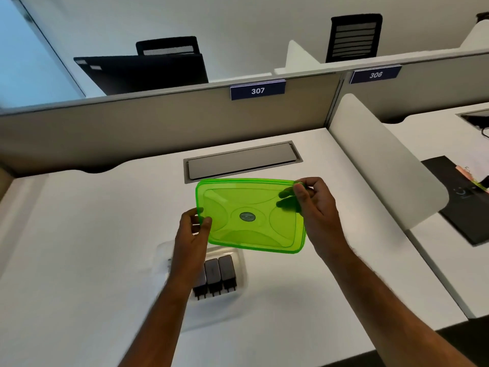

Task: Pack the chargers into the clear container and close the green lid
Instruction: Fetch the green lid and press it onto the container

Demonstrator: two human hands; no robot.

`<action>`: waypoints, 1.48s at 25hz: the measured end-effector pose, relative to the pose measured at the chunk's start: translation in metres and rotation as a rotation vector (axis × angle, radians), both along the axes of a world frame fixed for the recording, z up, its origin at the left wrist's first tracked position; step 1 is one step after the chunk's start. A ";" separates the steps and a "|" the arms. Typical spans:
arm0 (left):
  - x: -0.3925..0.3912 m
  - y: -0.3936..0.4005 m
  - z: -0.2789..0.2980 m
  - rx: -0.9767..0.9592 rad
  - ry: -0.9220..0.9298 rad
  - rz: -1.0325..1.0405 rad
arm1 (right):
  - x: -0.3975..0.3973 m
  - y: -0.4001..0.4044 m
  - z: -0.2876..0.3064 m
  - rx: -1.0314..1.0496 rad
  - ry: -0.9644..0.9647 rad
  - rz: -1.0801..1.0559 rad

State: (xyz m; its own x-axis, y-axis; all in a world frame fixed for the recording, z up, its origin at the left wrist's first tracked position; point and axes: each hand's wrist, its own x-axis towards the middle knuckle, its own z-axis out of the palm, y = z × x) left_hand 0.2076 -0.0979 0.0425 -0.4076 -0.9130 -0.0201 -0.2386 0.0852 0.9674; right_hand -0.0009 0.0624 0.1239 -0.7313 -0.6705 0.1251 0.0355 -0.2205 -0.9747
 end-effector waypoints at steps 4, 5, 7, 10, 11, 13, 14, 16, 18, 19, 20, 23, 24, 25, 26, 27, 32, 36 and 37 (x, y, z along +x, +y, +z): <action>0.040 -0.017 -0.004 0.028 -0.047 0.060 | 0.014 -0.019 -0.012 0.078 -0.151 0.142; 0.050 -0.019 -0.007 0.052 -0.055 0.076 | 0.019 -0.023 -0.017 0.121 -0.160 0.170; 0.071 -0.021 -0.014 0.099 -0.072 0.100 | 0.029 -0.030 -0.027 0.222 -0.143 0.229; 0.100 -0.020 -0.026 0.150 -0.101 0.123 | 0.042 -0.035 -0.048 0.417 -0.054 0.319; 0.109 -0.020 -0.030 0.164 -0.117 0.123 | 0.045 -0.037 -0.057 0.471 -0.025 0.338; 0.124 -0.022 -0.036 0.168 -0.173 0.100 | 0.053 -0.044 -0.074 0.533 0.011 0.345; 0.130 -0.023 -0.039 0.151 -0.215 0.084 | 0.058 -0.048 -0.082 0.555 0.026 0.333; 0.139 -0.027 -0.043 0.119 -0.275 0.064 | 0.066 -0.056 -0.096 0.598 0.051 0.304; 0.146 -0.034 -0.047 0.121 -0.292 0.068 | 0.072 -0.065 -0.106 0.608 0.042 0.294; 0.148 -0.038 -0.049 0.135 -0.291 0.077 | 0.074 -0.070 -0.110 0.604 0.039 0.293; 0.151 -0.042 -0.051 0.153 -0.288 0.089 | 0.076 -0.074 -0.113 0.604 0.050 0.290; 0.158 -0.051 -0.057 0.188 -0.296 0.112 | 0.079 -0.083 -0.121 0.632 0.125 0.273; 0.159 -0.053 -0.058 0.192 -0.302 0.114 | 0.082 -0.086 -0.123 0.644 0.140 0.269; 0.159 -0.054 -0.060 0.195 -0.304 0.113 | 0.083 -0.087 -0.125 0.661 0.155 0.268; 0.159 -0.055 -0.061 0.199 -0.302 0.110 | 0.084 -0.088 -0.127 0.678 0.175 0.264; 0.159 -0.057 -0.062 0.205 -0.299 0.105 | 0.084 -0.089 -0.128 0.694 0.196 0.261; 0.157 -0.062 -0.068 0.254 -0.291 0.063 | 0.080 -0.089 -0.133 0.738 0.184 0.248; 0.148 -0.066 -0.068 0.270 -0.280 0.028 | 0.080 -0.088 -0.135 0.743 0.181 0.259; 0.145 -0.067 -0.067 0.265 -0.275 0.020 | 0.080 -0.088 -0.135 0.739 0.180 0.257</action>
State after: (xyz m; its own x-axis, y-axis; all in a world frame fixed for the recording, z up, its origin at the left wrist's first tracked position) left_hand 0.3524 -0.1650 -0.0243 -0.3366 -0.8689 -0.3628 -0.4910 -0.1669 0.8550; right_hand 0.0788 -0.0251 -0.0107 -0.5539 -0.7703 -0.3159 -0.1738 0.4780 -0.8610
